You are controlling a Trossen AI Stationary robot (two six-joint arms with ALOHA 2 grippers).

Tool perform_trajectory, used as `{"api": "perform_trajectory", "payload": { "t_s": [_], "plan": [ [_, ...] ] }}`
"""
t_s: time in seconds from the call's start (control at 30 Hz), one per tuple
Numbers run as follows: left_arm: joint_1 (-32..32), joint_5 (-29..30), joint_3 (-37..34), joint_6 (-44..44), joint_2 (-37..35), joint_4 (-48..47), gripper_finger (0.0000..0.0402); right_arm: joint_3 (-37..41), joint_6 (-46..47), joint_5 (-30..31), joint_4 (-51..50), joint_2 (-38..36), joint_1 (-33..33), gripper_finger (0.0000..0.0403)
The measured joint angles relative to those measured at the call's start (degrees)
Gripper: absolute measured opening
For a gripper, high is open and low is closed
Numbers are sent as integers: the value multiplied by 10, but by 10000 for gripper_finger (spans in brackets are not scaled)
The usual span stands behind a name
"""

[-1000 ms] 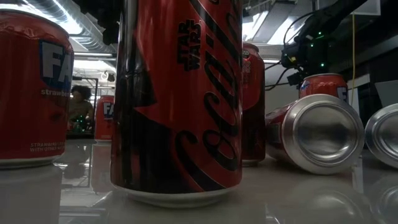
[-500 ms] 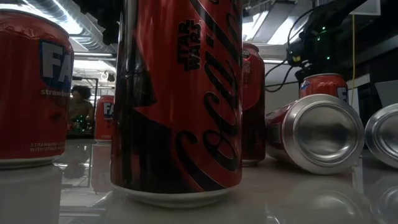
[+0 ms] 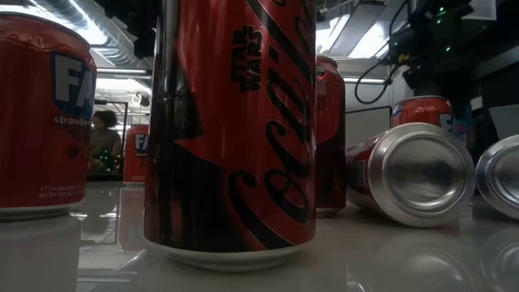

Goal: Place canned beverage on shelf
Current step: Put the blue soda can on the shelf aligned with the other blue soda can

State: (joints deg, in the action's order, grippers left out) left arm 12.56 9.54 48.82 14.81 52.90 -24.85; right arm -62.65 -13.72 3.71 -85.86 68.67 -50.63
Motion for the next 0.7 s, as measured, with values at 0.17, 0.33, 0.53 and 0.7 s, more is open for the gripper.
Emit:
{"api": "perform_trajectory", "payload": {
  "t_s": [0.17,0.33,0.53,0.7],
  "plan": [
    [0,0,0,0,0,0,293,0,72,-10,-44,-19,50,228],
    [0,0,0,0,0,0,293,-6,132,-39,-43,-28,114,227],
    [0,0,0,0,0,0,293,-49,189,-43,-43,-28,182,228],
    [0,0,0,0,0,0,293,-103,236,-44,-42,-28,222,228]
  ]
}}
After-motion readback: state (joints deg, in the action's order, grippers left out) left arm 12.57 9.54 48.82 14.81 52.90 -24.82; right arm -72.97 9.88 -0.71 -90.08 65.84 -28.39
